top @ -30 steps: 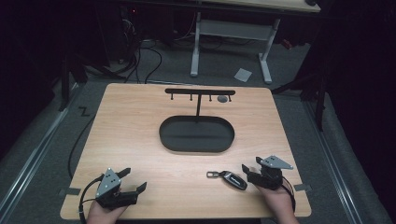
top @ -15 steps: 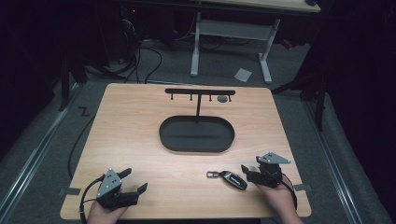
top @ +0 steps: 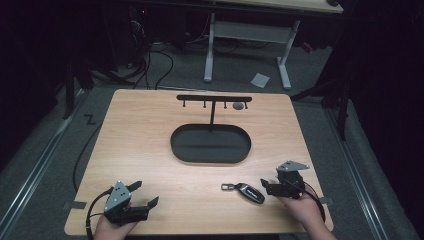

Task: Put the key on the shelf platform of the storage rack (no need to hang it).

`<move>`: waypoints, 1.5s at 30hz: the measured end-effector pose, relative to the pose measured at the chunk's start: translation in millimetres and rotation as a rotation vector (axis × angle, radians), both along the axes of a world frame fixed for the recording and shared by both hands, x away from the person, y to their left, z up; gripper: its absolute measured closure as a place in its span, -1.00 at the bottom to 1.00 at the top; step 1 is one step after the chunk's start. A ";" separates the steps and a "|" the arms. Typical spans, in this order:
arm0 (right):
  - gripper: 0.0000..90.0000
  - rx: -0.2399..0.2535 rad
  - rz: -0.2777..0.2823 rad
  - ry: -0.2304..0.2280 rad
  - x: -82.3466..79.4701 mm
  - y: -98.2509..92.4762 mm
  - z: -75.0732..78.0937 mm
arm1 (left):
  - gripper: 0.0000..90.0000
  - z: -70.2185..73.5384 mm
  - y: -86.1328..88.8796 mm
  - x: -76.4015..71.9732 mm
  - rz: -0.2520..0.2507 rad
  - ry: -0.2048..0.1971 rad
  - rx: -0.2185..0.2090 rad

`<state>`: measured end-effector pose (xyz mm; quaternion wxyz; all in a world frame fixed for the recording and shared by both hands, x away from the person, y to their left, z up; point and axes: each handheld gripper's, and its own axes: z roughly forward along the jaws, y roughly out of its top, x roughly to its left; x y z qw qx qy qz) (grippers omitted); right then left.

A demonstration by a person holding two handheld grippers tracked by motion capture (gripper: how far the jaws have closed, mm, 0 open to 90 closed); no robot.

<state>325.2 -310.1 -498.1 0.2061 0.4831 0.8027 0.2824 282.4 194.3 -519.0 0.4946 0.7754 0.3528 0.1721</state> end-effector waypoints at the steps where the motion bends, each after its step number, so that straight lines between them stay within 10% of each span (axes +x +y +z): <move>1: -0.45 -0.003 0.004 0.008 0.8 -0.2 0.6 | -0.59 -0.1 0.0 0.0 -0.003 0.002 0.002; 35: -0.45 -0.258 0.139 0.266 22.5 14.8 28.9 | -0.59 -1.1 -1.2 0.2 -0.017 0.009 0.005; 45: -0.56 -0.366 0.272 0.373 20.0 34.9 36.3 | -0.59 -1.0 -1.9 0.5 -0.027 0.010 0.004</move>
